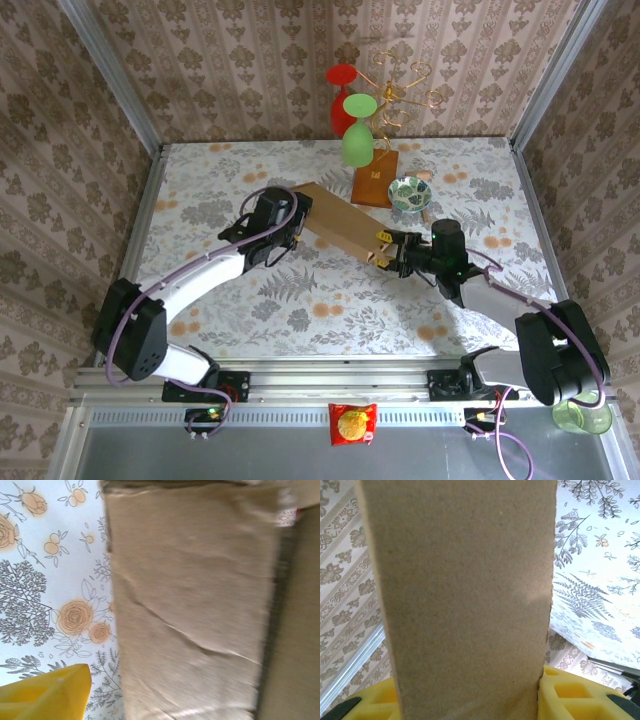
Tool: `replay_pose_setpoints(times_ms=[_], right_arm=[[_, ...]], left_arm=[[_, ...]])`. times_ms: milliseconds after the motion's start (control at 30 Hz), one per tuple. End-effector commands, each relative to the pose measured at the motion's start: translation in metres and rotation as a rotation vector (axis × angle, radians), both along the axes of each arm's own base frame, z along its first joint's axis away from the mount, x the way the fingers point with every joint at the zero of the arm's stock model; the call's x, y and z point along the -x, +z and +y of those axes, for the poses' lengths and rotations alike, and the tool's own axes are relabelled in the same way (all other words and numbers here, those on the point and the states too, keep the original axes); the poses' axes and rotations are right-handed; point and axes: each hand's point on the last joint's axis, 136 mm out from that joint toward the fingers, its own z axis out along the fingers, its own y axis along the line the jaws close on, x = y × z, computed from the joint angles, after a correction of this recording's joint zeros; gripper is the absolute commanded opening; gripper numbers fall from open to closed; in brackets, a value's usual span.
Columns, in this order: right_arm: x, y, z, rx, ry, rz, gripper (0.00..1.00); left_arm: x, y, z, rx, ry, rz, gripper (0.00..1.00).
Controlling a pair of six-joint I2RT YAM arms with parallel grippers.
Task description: Fold the paper box
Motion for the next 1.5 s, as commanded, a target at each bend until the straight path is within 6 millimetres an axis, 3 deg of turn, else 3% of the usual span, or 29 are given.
replay_pose_setpoints(times_ms=[0,300,500,800,967,1067,1200,1300,1467], right_arm=[[-0.007,0.018,0.006,-0.063,-0.011,-0.002,0.24],[-0.007,0.014,0.010,-0.057,-0.001,0.003,0.25],[-0.007,0.014,0.013,-0.061,0.010,0.000,0.25],[-0.007,0.013,0.015,-0.058,0.016,0.000,0.26],[-0.006,0.011,0.015,-0.049,0.021,-0.001,0.36],[-0.006,0.014,0.017,-0.023,0.058,-0.036,0.49],[-0.006,0.035,0.023,0.044,0.156,-0.140,0.69],[0.001,0.049,0.011,0.179,0.191,-0.202,0.82],[0.009,0.076,-0.013,0.385,0.250,-0.385,0.89]], left_arm=[[0.000,-0.009,0.004,-0.005,0.038,0.051,0.79],[0.001,-0.015,0.011,-0.011,0.076,0.058,0.69],[0.001,-0.017,0.012,-0.012,0.087,0.063,0.56],[0.004,-0.019,0.015,-0.020,0.095,0.078,0.51],[0.007,-0.014,0.023,-0.054,0.103,0.074,0.47],[0.010,-0.010,0.028,-0.080,0.105,0.074,0.46],[0.013,-0.005,0.040,-0.138,0.114,0.080,0.46],[0.016,-0.001,0.050,-0.177,0.128,0.077,0.46],[0.021,0.004,0.067,-0.241,0.135,0.104,0.45]])
